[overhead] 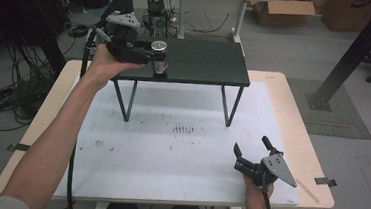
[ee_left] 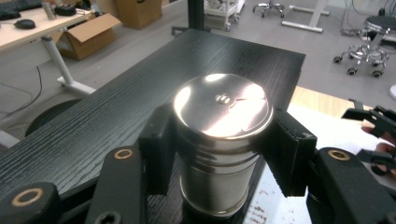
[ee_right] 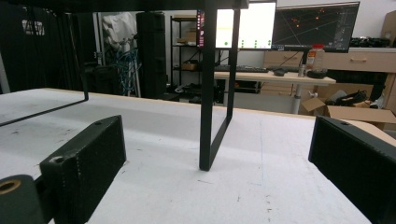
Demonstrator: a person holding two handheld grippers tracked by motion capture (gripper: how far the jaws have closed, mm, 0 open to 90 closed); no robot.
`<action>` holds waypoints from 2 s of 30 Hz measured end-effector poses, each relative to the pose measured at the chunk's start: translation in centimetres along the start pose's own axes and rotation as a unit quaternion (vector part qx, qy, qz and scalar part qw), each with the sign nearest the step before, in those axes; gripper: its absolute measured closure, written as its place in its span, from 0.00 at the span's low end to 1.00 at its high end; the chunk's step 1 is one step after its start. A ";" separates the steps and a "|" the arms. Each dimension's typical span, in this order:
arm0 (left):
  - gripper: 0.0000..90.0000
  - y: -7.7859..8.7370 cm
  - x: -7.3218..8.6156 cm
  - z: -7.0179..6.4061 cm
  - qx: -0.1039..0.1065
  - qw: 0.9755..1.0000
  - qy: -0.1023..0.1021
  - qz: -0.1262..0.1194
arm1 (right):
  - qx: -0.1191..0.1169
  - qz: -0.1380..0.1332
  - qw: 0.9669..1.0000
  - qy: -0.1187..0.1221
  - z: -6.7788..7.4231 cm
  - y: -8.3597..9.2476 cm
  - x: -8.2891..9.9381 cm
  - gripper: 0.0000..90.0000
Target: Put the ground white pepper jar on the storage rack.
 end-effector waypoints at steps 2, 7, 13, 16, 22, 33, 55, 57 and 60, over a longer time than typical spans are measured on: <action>0.55 -0.4 0.1 0.3 -0.004 1.000 0.005 -0.001 | 0.000 0.000 1.000 0.000 0.0 0.0 0.0 0.04; 0.55 -0.9 0.2 0.7 -0.005 1.000 0.015 -0.004 | 0.000 0.000 1.000 0.000 0.0 0.0 0.0 0.04; 0.55 -1.0 0.4 0.9 -0.008 1.000 0.015 -0.002 | 0.000 0.000 1.000 0.000 0.0 0.0 0.0 0.04; 0.55 -1.1 0.5 0.8 -0.008 1.000 0.014 -0.001 | 0.000 0.000 1.000 0.000 0.0 0.0 0.0 0.04; 0.54 -1.1 0.6 0.8 -0.009 1.000 0.012 -0.004 | 0.000 0.000 1.000 0.000 0.0 0.0 0.0 0.04; 0.55 -1.1 0.6 0.7 -0.017 1.000 0.002 0.001 | 0.000 0.000 1.000 0.000 0.0 0.0 0.0 0.04; 0.49 -1.1 0.7 0.6 -0.018 1.000 0.002 0.006 | 0.000 0.000 1.000 0.000 0.0 0.0 0.0 0.04; 0.46 -1.1 0.7 0.6 -0.019 1.000 -0.001 0.009 | 0.000 0.000 1.000 0.000 0.0 0.0 0.0 0.04; 0.37 -1.2 0.7 0.6 -0.023 1.000 0.002 0.010 | 0.000 0.000 1.000 0.000 0.0 0.0 0.0 0.04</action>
Point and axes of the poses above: each handheld gripper's, and its own axes: y roughly backward along the jaws, x roughly out of its underside, z roughly to its left, the point moved 9 cm from there along -y, roughly forward along the jaws
